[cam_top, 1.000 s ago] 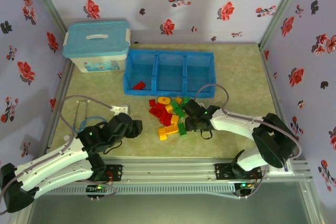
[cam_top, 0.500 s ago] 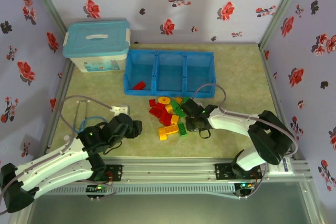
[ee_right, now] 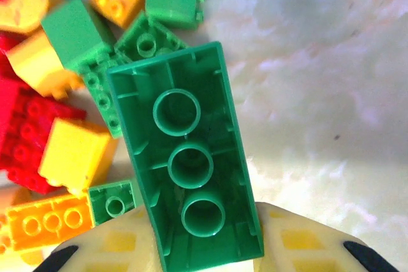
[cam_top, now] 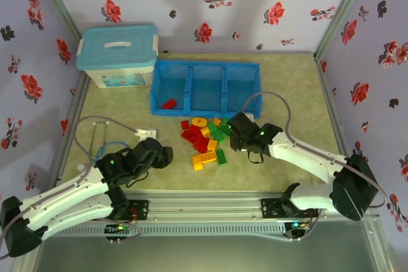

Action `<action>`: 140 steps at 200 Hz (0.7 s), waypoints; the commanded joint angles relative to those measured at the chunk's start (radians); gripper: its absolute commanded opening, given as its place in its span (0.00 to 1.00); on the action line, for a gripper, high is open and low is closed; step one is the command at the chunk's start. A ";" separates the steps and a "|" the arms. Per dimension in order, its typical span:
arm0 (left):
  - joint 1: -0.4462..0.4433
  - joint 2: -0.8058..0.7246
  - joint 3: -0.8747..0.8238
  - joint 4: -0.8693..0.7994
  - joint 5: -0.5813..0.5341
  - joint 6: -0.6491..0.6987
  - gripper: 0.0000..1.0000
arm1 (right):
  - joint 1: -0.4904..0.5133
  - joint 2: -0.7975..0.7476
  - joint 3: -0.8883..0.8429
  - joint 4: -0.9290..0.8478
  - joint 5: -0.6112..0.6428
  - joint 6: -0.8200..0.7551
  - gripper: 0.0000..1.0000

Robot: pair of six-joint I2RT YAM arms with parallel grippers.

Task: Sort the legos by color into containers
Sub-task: Pick up the lego from the bottom-center of the table, then place the lego in the container.

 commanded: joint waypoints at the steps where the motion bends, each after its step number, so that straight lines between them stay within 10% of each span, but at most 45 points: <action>1: -0.016 0.005 0.000 -0.012 -0.025 0.006 0.68 | -0.077 0.023 0.084 -0.059 0.024 -0.068 0.21; 115: -0.144 0.026 0.007 -0.003 -0.040 -0.033 0.68 | -0.320 0.443 0.553 -0.159 -0.035 -0.254 0.24; 140: -0.162 0.044 0.012 0.007 -0.040 -0.031 0.68 | -0.325 0.499 0.634 -0.209 -0.019 -0.264 0.66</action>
